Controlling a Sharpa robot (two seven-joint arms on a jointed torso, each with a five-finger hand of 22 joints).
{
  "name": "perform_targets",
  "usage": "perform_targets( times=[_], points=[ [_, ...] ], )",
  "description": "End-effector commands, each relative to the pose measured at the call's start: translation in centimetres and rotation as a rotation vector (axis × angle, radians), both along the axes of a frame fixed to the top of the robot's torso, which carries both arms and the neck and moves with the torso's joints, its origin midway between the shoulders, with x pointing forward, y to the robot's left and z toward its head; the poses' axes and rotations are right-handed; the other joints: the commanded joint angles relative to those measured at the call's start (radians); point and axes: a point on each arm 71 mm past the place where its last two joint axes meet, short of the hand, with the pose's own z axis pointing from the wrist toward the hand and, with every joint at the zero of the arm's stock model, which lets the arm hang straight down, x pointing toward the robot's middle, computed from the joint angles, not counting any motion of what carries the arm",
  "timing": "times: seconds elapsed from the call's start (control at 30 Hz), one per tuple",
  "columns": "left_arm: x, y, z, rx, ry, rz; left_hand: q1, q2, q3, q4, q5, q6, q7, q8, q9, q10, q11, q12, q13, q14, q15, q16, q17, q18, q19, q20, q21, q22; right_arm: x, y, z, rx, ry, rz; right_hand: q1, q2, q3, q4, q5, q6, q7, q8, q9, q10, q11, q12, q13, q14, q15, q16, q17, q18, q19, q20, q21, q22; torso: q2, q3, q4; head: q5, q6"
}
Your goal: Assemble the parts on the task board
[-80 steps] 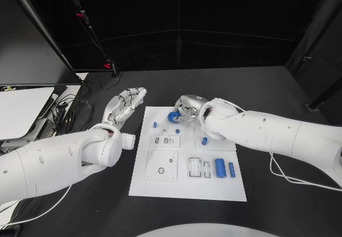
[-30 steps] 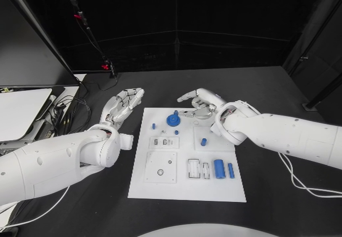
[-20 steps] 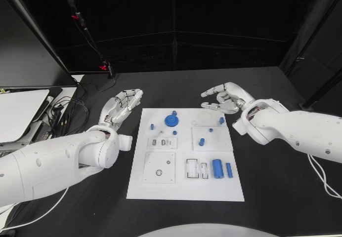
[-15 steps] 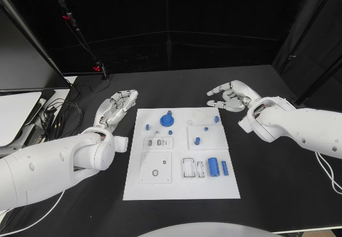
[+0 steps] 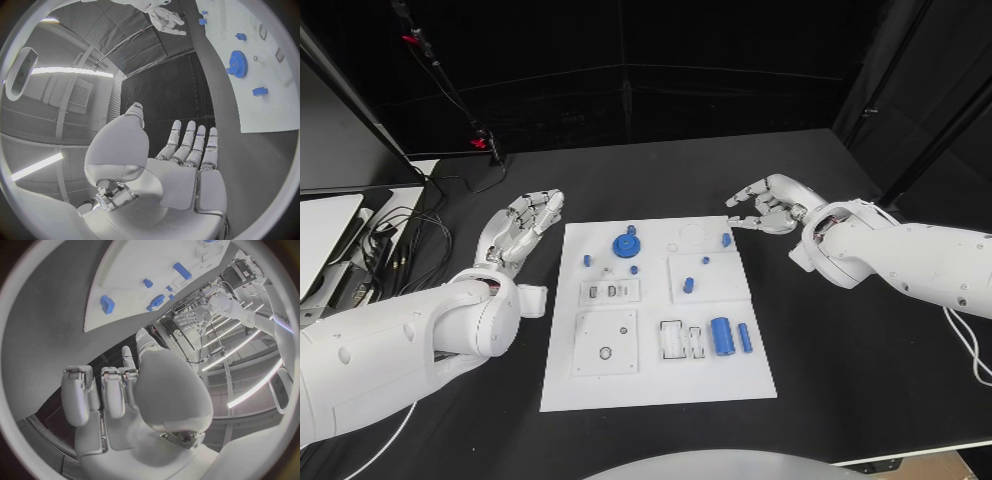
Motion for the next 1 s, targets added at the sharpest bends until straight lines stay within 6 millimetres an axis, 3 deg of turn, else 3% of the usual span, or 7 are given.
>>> perform_targets(
  times=[0.03,0.33,0.5,1.0],
  points=[
    [-0.5,0.1,2.0,-0.066,-0.275,-0.019,-0.003,0.009,0.007,0.001,0.006,0.002,0.15,0.004,-0.001,-0.002,0.008,0.006,-0.002,-0.001,0.006,0.004,0.001,-0.013,-0.001,0.008,0.004,0.002,0.0,0.4,-0.8,-0.105,0.022,0.047,0.015,-0.006,-0.004,0.006,-0.009,0.008,-0.004,-0.004,-0.002,0.108,0.002,0.003,0.263,0.104,0.006,0.002,0.263,-0.007,0.104,0.006,0.003,0.263,0.001,-0.0005,0.0005,0.001,-0.001],
    [-0.5,0.1,1.9,-0.066,-0.274,-0.018,-0.003,0.009,0.007,0.001,0.006,0.002,0.15,0.004,-0.001,-0.002,0.008,0.006,-0.002,-0.001,0.006,0.004,0.001,-0.013,-0.001,0.008,0.004,0.002,0.5,0.7,-1.8,-0.141,0.045,0.059,0.021,-0.008,-0.002,0.007,-0.011,0.009,-0.005,-0.005,-0.002,0.108,0.001,0.003,0.263,0.104,0.005,0.002,0.263,-0.007,0.104,0.006,0.003,0.263,0.001,-0.0006,0.0048,0.001,-0.002],
    [-0.5,0.1,1.9,-0.066,-0.274,-0.018,-0.003,0.009,0.007,0.001,0.006,0.002,0.15,0.004,-0.001,-0.002,0.008,0.006,-0.002,-0.001,0.006,0.004,0.001,-0.013,-0.001,0.008,0.004,0.002,0.7,0.8,-2.0,-0.154,0.063,0.058,0.03,-0.009,0.002,0.008,-0.008,0.01,-0.007,-0.007,-0.003,0.108,-0.001,0.003,0.263,0.104,0.004,0.002,0.263,-0.007,0.104,0.005,0.003,0.263,0.001,-0.0011,0.0018,0.006,-0.004],
    [-0.5,0.2,1.9,-0.066,-0.275,-0.017,0.001,0.014,0.009,0.001,0.008,0.002,0.15,0.004,-0.002,-0.002,0.009,0.007,-0.002,-0.001,0.007,0.005,0.001,-0.014,-0.002,0.008,0.006,0.002,1.1,1.0,-2.6,-0.192,0.11,0.038,0.071,-0.004,0.019,-0.002,0.0,0.016,-0.009,-0.013,-0.006,0.108,-0.004,0.003,0.263,0.104,0.001,0.002,0.263,-0.007,0.104,0.002,0.003,0.263,0.0,-0.0004,0.0022,0.009,-0.007]
  ],
)
